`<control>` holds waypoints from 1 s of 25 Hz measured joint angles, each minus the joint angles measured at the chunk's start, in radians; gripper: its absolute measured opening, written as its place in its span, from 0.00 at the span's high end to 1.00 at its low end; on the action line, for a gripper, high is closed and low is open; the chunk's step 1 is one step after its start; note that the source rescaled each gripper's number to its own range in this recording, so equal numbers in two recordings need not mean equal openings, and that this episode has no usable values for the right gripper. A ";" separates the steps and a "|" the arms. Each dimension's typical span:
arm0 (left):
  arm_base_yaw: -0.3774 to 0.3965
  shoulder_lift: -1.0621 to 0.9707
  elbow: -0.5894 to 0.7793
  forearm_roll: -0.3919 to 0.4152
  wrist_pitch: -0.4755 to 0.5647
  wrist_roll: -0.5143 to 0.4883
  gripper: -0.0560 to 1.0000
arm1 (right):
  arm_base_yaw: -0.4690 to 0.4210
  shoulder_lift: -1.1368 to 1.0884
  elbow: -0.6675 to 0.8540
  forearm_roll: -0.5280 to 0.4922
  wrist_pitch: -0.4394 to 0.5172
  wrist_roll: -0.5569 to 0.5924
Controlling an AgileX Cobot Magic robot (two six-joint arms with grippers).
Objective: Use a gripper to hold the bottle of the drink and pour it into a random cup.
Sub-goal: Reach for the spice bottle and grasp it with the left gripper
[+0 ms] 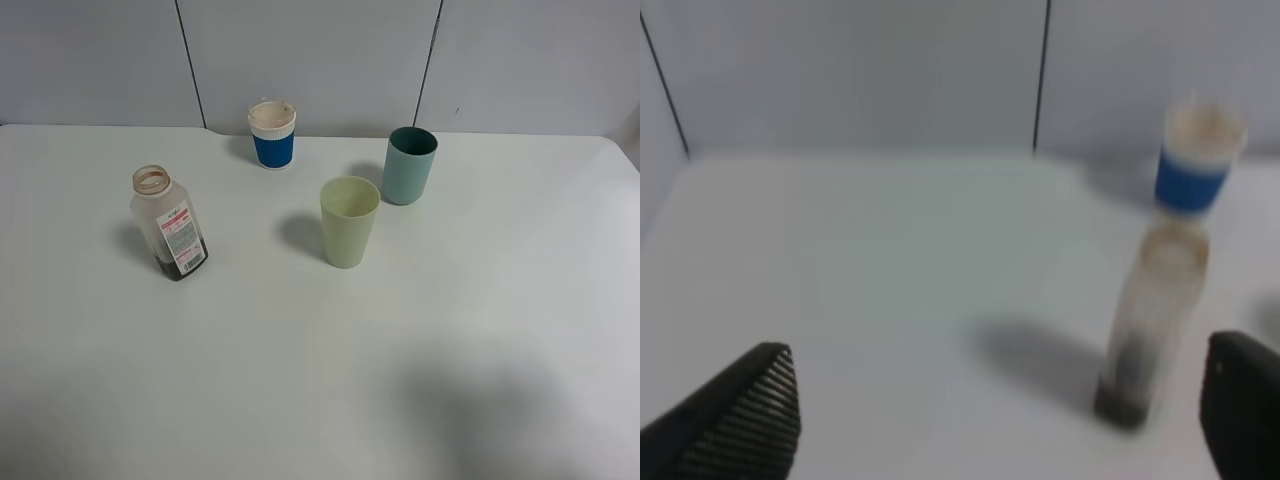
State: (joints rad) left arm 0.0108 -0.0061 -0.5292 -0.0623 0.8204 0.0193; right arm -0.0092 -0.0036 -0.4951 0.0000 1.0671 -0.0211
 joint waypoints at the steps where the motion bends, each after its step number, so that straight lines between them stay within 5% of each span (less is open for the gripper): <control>1: 0.000 0.000 0.000 0.000 0.000 0.000 0.16 | 0.000 0.000 0.000 0.000 0.000 0.000; 8: 0.000 0.090 0.000 -0.043 -0.145 0.000 0.01 | 0.000 0.000 0.000 0.000 0.000 0.000; 17: 0.000 0.215 0.105 -0.149 -0.263 0.000 0.00 | 0.000 0.000 0.000 0.000 0.000 0.000; 25: 0.000 0.220 0.225 -0.155 -0.384 0.000 0.00 | 0.000 0.000 0.000 0.000 0.000 0.000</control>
State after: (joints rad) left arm 0.0108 0.2140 -0.3042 -0.2173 0.4360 0.0197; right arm -0.0092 -0.0036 -0.4951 0.0000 1.0671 -0.0211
